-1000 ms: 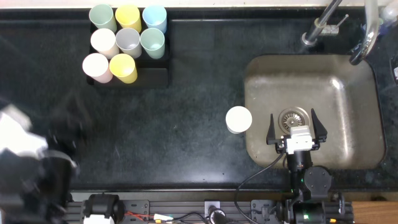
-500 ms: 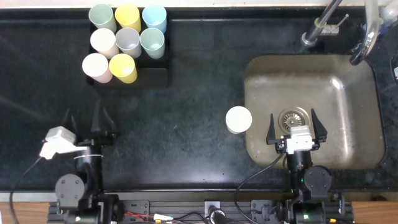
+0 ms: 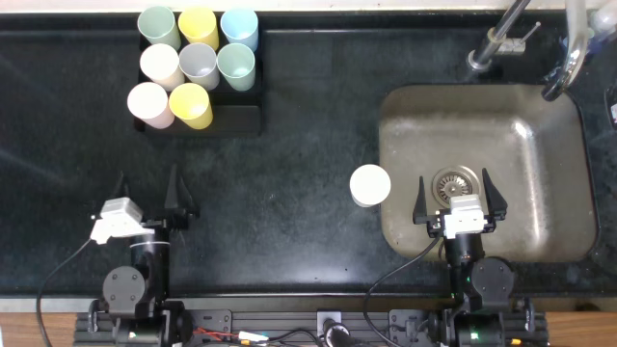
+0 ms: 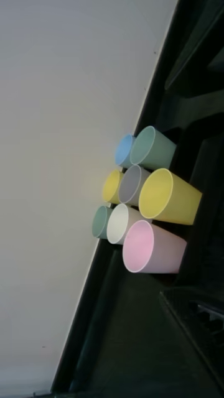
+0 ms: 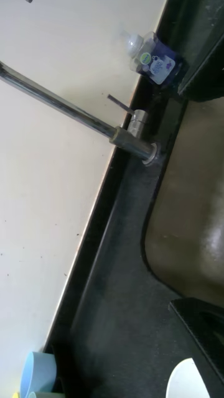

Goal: Store Cups

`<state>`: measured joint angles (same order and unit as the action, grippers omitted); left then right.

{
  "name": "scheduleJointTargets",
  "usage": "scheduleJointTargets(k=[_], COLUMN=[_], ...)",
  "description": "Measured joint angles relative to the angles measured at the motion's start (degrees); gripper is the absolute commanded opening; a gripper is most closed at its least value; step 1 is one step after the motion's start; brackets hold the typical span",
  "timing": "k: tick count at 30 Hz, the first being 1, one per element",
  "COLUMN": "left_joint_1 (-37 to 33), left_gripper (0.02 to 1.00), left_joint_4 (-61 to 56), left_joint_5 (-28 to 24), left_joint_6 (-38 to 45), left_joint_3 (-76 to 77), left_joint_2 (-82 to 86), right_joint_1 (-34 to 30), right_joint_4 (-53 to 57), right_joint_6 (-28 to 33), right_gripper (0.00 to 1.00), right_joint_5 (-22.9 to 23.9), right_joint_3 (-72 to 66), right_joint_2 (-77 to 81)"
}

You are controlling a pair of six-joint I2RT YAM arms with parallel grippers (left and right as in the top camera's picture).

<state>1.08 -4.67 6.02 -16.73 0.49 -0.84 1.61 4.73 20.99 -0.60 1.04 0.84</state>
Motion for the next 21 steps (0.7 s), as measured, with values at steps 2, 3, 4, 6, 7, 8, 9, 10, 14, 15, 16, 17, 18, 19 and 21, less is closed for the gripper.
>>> scheduleJointTargets(k=[2, 3, 4, 6, 7, 8, 9, 10, 14, 15, 16, 17, 18, 19, 21], left_joint_1=[0.00, 0.00, 0.00, 0.00, 0.00, 0.00, 0.00, 0.00, 0.00, 0.00, 0.00, 0.00, 0.00, 0.00, 0.00], left_gripper=[1.000, 0.996, 0.989, 0.906, 0.906, 0.899, 0.897, 0.919, 1.000, 1.000, 1.000, 1.000, 1.000, 1.000, 1.000], left_joint_4=[1.88, 2.97, 4.35, 7.61, 9.05, 9.07, 9.11, 9.18, 9.25, 9.25, 9.25, 9.25, 9.22, 9.22, 9.25], left_joint_5=[-0.07, -0.17, -0.44, -1.27, -1.95, -2.71, -3.32, -3.96, -5.29, -5.42, -5.49, -5.51, -5.62, -5.64, -5.64], left_joint_6=[0.76, 0.94, 1.14, 1.51, 1.77, 2.23, 2.54, 2.86, 3.67, 3.67, 3.67, 3.67, 3.67, 3.67, 3.67], left_joint_3=[0.00, 0.02, 0.00, 0.00, 0.00, 0.02, 0.00, 0.02, 0.00, 0.00, 0.02, 0.00, 0.02, 0.02, 0.02], left_joint_2=[0.00, 0.00, 0.00, 0.04, 0.04, 0.02, 0.11, 0.15, 0.15, 0.15, 0.15, 0.15, 0.13, 0.15, 0.15], right_joint_1=[0.00, 0.00, 0.00, 0.00, 0.00, 0.00, 0.00, -0.02, 0.00, 0.00, 0.00, 0.00, 0.00, 0.00, 0.00], right_joint_4=[0.00, 0.02, 0.00, 0.00, 0.00, 0.02, 0.00, -0.02, 0.00, 0.00, 0.04, 0.00, 0.00, -0.02, 0.00], right_joint_6=[0.04, 0.02, 0.02, 0.02, 0.02, 0.00, 0.02, 0.04, 0.02, 0.02, 0.04, 0.00, 0.00, 0.02, 0.02], right_gripper=[0.996, 0.998, 0.996, 0.998, 0.998, 0.998, 0.996, 0.996, 0.998, 0.998, 0.998, 0.998, 0.998, 0.998, 0.996], right_joint_5=[0.00, 0.00, 0.00, -0.02, 0.00, 0.02, 0.02, 0.00, 0.00, 0.00, 0.00, 0.00, 0.02, 0.00, 0.02], right_joint_3=[0.00, 0.00, 0.00, 0.00, 0.00, 0.00, 0.00, 0.00, 0.00, 0.00, 0.00, 0.00, 0.00, 0.00, 0.00], right_joint_2=[0.00, 0.00, 0.00, 0.00, 0.00, 0.00, 0.00, 0.00, 0.00, 0.00, 0.00, 0.00, 0.00, 0.00, 0.00])
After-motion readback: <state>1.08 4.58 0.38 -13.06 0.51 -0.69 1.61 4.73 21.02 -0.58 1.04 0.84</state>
